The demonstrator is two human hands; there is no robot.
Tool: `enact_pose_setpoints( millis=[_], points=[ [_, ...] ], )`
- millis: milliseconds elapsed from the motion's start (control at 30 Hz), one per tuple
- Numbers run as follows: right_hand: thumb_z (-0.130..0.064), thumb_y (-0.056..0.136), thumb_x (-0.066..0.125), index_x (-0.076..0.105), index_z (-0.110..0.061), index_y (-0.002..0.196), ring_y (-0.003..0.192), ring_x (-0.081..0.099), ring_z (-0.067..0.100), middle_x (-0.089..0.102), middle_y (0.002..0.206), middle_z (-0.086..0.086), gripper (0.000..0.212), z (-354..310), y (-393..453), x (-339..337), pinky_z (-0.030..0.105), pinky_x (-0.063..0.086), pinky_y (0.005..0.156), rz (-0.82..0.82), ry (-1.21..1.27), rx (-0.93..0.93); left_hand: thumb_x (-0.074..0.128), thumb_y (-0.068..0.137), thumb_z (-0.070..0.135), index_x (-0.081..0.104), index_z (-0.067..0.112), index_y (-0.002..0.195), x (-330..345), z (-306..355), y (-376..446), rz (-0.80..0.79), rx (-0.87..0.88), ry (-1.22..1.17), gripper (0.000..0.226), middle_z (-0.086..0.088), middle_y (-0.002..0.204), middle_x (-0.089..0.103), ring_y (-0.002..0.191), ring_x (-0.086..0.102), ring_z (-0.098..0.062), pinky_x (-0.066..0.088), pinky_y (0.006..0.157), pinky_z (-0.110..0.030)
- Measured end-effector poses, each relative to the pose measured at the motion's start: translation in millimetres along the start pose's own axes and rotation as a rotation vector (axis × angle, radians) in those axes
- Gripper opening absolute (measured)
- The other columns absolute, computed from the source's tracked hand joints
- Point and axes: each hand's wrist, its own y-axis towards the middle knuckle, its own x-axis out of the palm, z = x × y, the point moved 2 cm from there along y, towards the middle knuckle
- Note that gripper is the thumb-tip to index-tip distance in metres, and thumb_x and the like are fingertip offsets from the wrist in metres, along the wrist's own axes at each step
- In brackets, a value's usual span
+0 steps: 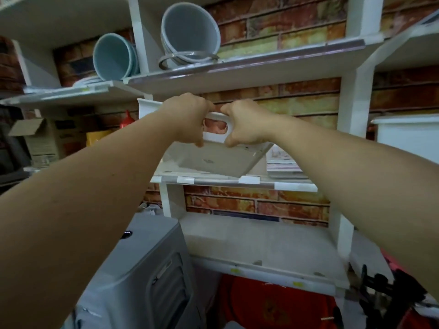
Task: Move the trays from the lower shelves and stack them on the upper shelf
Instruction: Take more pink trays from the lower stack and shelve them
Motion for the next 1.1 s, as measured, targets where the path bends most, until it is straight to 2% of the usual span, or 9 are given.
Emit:
enact_pose_setpoints(
  millis=[67, 200, 267, 367, 500, 733, 833, 933, 1100],
  points=[
    [-0.018, 0.077, 0.07, 0.047, -0.02, 0.086, 0.081, 0.055, 0.023, 0.054, 0.086, 0.001, 0.025, 0.5, 3.8, 2.1, 0.031, 0.045, 0.064, 0.035, -0.023, -0.005, 0.076, 0.076, 0.025, 0.048, 0.02, 0.131, 3.1, -1.9, 2.5, 0.048, -0.007, 0.032, 0.062, -0.005, 0.111, 0.062, 0.106, 0.056, -0.025, 0.039, 0.076, -0.031],
    [-0.015, 0.083, 0.062, 0.048, -0.02, 0.096, 0.081, 0.052, 0.026, 0.055, 0.093, 0.003, 0.02, 5.4, 14.8, 19.0, 0.03, 0.041, 0.063, 0.103, -0.105, -0.002, 0.07, 0.082, 0.021, 0.049, 0.019, 0.128, 27.6, -7.7, 15.4, 0.127, 0.007, 0.089, 0.05, -0.006, 0.116, 0.062, 0.111, 0.055, -0.027, 0.042, 0.086, -0.035],
    [-0.015, 0.086, 0.059, 0.052, -0.018, 0.113, 0.084, 0.054, 0.029, 0.056, 0.095, 0.005, 0.028, 10.5, 23.5, 30.4, 0.03, 0.038, 0.063, 0.116, -0.181, 0.025, 0.066, 0.084, 0.019, 0.052, 0.018, 0.122, 46.0, -12.1, 26.0, 0.159, 0.016, 0.102, 0.041, -0.006, 0.114, 0.062, 0.11, 0.055, -0.027, 0.041, 0.086, -0.034],
    [-0.017, 0.088, 0.057, 0.048, -0.023, 0.127, 0.102, 0.06, 0.029, 0.064, 0.114, 0.003, 0.041, 23.7, 45.5, 57.0, 0.029, 0.034, 0.065, 0.134, -0.253, 0.032, 0.065, 0.085, 0.019, 0.053, 0.019, 0.121, 79.5, -21.0, 45.9, 0.199, 0.034, 0.067, 0.038, -0.003, 0.114, 0.062, 0.11, 0.055, -0.025, 0.039, 0.087, -0.032],
    [-0.014, 0.088, 0.054, 0.049, -0.019, 0.124, 0.104, 0.06, 0.029, 0.064, 0.115, 0.006, 0.036, 45.2, 86.3, 98.4, 0.032, 0.042, 0.07, 0.103, -0.297, 0.045, 0.063, 0.086, 0.018, 0.055, 0.02, 0.115, 133.0, -37.5, 81.3, 0.234, 0.063, 0.0, 0.03, -0.001, 0.114, 0.063, 0.11, 0.055, -0.023, 0.037, 0.088, -0.03],
    [-0.016, 0.092, 0.052, 0.046, -0.016, 0.127, 0.107, 0.06, 0.029, 0.058, 0.125, 0.008, 0.036, 82.4, 153.6, 161.6, 0.035, 0.049, 0.08, -0.012, -0.329, 0.147, 0.055, 0.089, 0.016, 0.052, 0.02, 0.119, 220.9, -63.5, 159.3, 0.194, 0.172, -0.05, 0.03, -0.003, 0.116, 0.06, 0.112, 0.054, -0.024, 0.036, 0.088, -0.032],
    [-0.01, 0.091, 0.05, 0.048, -0.016, 0.123, 0.103, 0.061, 0.027, 0.062, 0.116, 0.007, 0.032, 101.9, 174.7, 186.2, 0.034, 0.048, 0.078, -0.04, -0.334, 0.175, 0.054, 0.09, 0.02, 0.052, 0.021, 0.119, 252.9, -66.0, 182.6, 0.178, 0.204, -0.108, 0.029, -0.001, 0.115, 0.06, 0.112, 0.052, -0.022, 0.034, 0.09, -0.03],
    [-0.009, 0.092, 0.051, 0.048, -0.016, 0.124, 0.105, 0.06, 0.025, 0.061, 0.117, 0.005, 0.033, 120.0, 189.2, 208.6, 0.03, 0.042, 0.073, -0.071, -0.324, 0.189, 0.054, 0.09, 0.015, 0.055, 0.02, 0.116, 280.7, -66.1, 202.1, 0.151, 0.206, -0.18, 0.027, -0.002, 0.111, 0.061, 0.111, 0.052, -0.022, 0.034, 0.089, -0.028],
    [-0.007, 0.091, 0.052, 0.048, -0.015, 0.126, 0.108, 0.059, 0.024, 0.061, 0.119, 0.004, 0.036, 144.8, 209.8, 232.4, 0.033, 0.046, 0.083, -0.098, -0.301, 0.207, 0.054, 0.09, 0.014, 0.056, 0.022, 0.114, 314.0, -63.3, 229.8, 0.132, 0.212, -0.226, 0.026, -0.001, 0.109, 0.062, 0.109, 0.053, -0.02, 0.035, 0.092, -0.027]
  ],
)
